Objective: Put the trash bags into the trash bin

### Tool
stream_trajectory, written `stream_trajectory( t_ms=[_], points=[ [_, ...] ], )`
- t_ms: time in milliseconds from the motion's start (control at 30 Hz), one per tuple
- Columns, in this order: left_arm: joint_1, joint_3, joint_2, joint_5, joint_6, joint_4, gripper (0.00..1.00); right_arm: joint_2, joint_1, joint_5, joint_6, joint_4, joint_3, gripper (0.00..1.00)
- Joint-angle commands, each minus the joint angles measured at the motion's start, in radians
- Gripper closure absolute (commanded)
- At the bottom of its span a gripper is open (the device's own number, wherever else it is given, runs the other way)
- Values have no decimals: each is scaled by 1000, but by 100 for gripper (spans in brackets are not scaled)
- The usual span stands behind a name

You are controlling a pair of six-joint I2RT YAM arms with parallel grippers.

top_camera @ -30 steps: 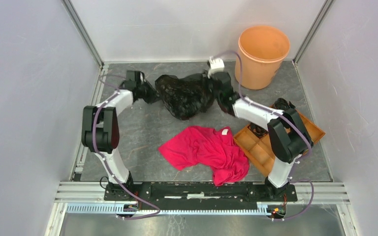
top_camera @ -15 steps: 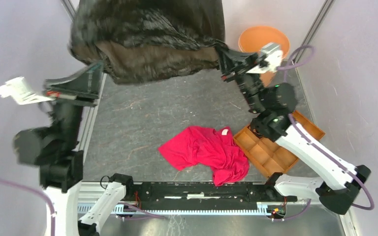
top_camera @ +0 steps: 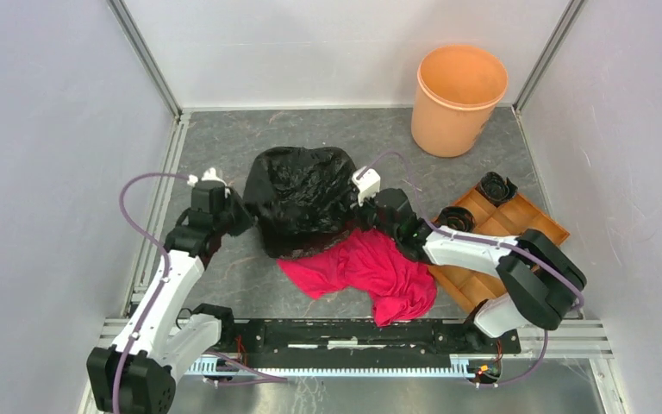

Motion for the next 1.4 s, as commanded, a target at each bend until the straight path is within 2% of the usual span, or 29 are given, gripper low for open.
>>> stream_trajectory(
  t_ms=[0,133,267,367,500,567,700,733,867,967,1200,1367],
  points=[
    [6,215,-31,-39,51,25,98,-92,1,-48,-21,63,167,99],
    [6,418,-52,-113,108,-61,98,-147,1,-47,-58,-26,271,99],
    [6,558,-119,-244,172,-124,98,-236,2,-30,-54,17,257,99],
    [6,557,-219,-375,212,-128,98,-245,1,-40,-39,98,227,99],
    [2,560,-323,-513,235,-121,98,-212,1,-49,-37,191,230,92],
    [2,573,-319,-546,254,-120,98,-179,1,-67,-31,235,254,84],
    [2,612,-277,-560,321,-93,98,-86,2,-137,-33,254,389,52],
    [2,617,-269,-573,346,-78,98,-70,1,-136,-48,245,425,47],
    [2,566,-263,-663,415,33,98,-44,2,-83,-158,216,536,22],
    [1,493,-258,-646,404,156,98,-52,1,-33,-255,211,558,3],
    [2,397,-96,-556,329,331,98,-97,-25,115,-451,156,527,2],
    [7,308,-11,-536,282,435,98,-103,-114,183,-476,52,544,2]
  ],
)
